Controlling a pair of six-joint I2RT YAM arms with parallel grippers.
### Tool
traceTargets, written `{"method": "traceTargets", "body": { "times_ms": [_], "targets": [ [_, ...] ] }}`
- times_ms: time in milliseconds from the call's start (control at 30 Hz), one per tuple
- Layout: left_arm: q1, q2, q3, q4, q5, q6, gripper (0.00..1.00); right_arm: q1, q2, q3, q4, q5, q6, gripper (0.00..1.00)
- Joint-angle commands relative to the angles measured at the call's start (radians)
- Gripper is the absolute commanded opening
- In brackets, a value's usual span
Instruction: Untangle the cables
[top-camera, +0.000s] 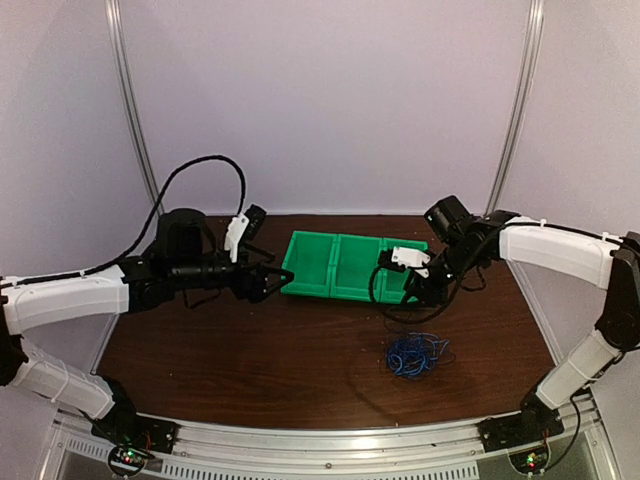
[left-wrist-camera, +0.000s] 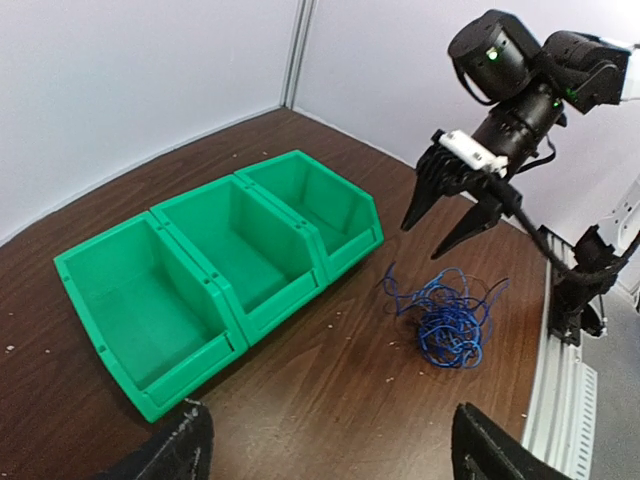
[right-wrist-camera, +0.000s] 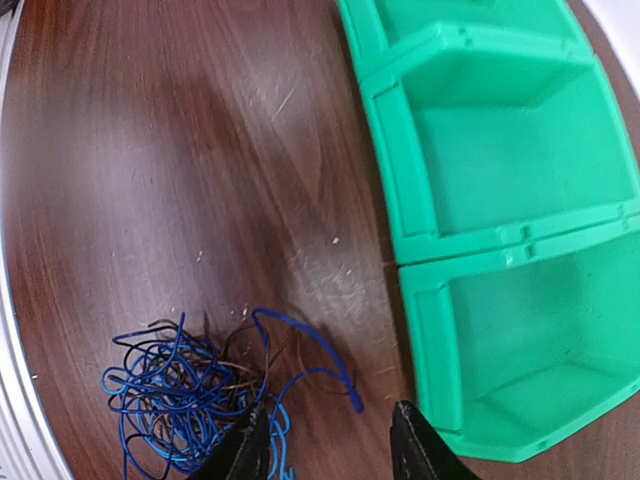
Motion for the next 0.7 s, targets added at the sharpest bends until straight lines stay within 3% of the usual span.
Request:
{"method": "traceTargets", "body": {
  "times_ms": [0,400,600,667],
  "targets": [
    [-0.054,-0.028,-0.086,0.207,-0.003,-0.178,0.84,0.002,-0.025,-0.075,0.032,0.009,-0.019,0.44],
    [-0.114,0.077,-0.080,0.285,-0.041,-0.248,0.85,0.003,0.091,-0.106,0.142,0.063,-0.015,0.44],
    [-0.115,0.117,-0.068,0.311,-0.049,-0.247,0.85,0.002,0.114,-0.112,0.175,0.079,-0.011,0.39],
    [-0.115,0.138,-0.060,0.321,-0.045,-0.248,0.85,0.003,0.121,-0.116,0.189,0.086,-0.010,0.33]
  ]
}}
